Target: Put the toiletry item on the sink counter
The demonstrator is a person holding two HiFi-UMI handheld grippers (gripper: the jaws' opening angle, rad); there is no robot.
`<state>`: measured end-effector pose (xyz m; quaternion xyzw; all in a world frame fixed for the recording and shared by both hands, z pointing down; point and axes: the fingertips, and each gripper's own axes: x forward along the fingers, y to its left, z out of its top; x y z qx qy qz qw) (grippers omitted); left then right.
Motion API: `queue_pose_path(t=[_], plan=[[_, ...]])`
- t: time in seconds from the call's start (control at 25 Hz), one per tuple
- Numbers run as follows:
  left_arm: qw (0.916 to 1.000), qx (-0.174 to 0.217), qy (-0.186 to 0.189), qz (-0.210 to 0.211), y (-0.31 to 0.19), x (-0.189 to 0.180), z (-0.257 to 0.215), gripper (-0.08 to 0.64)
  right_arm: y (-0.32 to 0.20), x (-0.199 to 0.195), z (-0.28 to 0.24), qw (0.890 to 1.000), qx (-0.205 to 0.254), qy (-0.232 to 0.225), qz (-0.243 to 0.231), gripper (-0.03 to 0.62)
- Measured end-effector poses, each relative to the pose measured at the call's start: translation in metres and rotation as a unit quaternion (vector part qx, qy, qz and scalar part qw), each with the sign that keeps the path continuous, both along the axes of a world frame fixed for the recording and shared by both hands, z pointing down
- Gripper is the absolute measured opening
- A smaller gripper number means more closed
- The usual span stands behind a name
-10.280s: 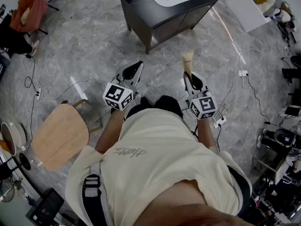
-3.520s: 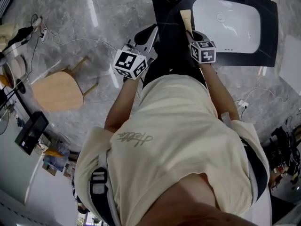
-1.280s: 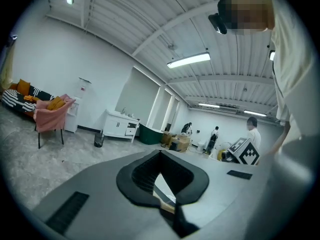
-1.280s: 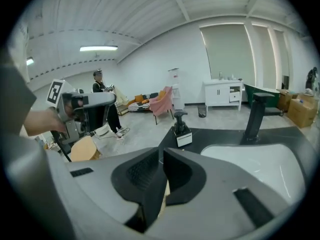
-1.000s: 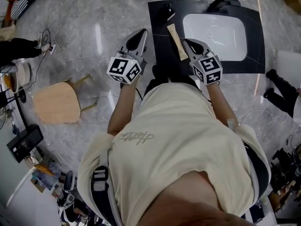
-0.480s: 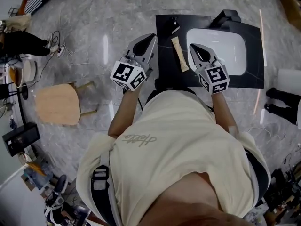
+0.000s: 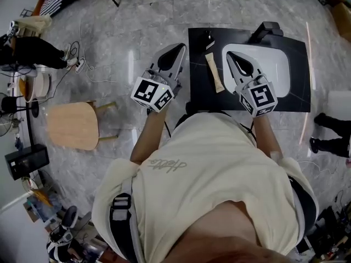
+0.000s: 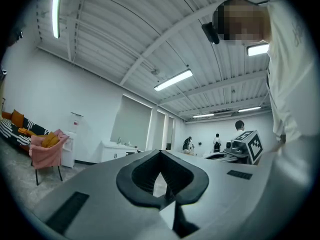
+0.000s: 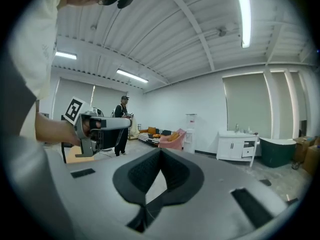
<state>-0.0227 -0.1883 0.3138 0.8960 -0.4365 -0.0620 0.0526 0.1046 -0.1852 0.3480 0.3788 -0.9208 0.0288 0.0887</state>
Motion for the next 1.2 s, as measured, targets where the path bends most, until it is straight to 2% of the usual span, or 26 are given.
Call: queue_pose_path(t=[0.28, 0.48, 0.96, 1.08, 1.2], plan=[[0.9997, 0.024, -0.005, -0.003, -0.005, -0.004, -0.02, 0.003, -0.006, 0.004, -0.031, 0.999, 0.032, -0.016, 0.005, -0.006], [0.9995, 0.028, -0.012, 0.003, -0.009, 0.0, -0.018, 0.003, -0.009, 0.01, -0.032, 0.999, 0.033, -0.017, 0.01, -0.006], [0.9997, 0.015, -0.004, 0.019, -0.022, 0.011, -0.002, 0.003, -0.014, 0.019, -0.023, 0.999, 0.021, -0.018, 0.024, -0.006], [0.9998, 0.012, -0.001, 0.014, -0.022, 0.008, 0.001, 0.003, -0.017, 0.029, -0.024, 0.999, 0.027, -0.009, 0.037, -0.006], [0.9999, 0.006, 0.0, 0.011, -0.024, 0.004, 0.003, 0.003, -0.018, 0.023, -0.027, 0.999, 0.035, 0.007, 0.03, -0.006]])
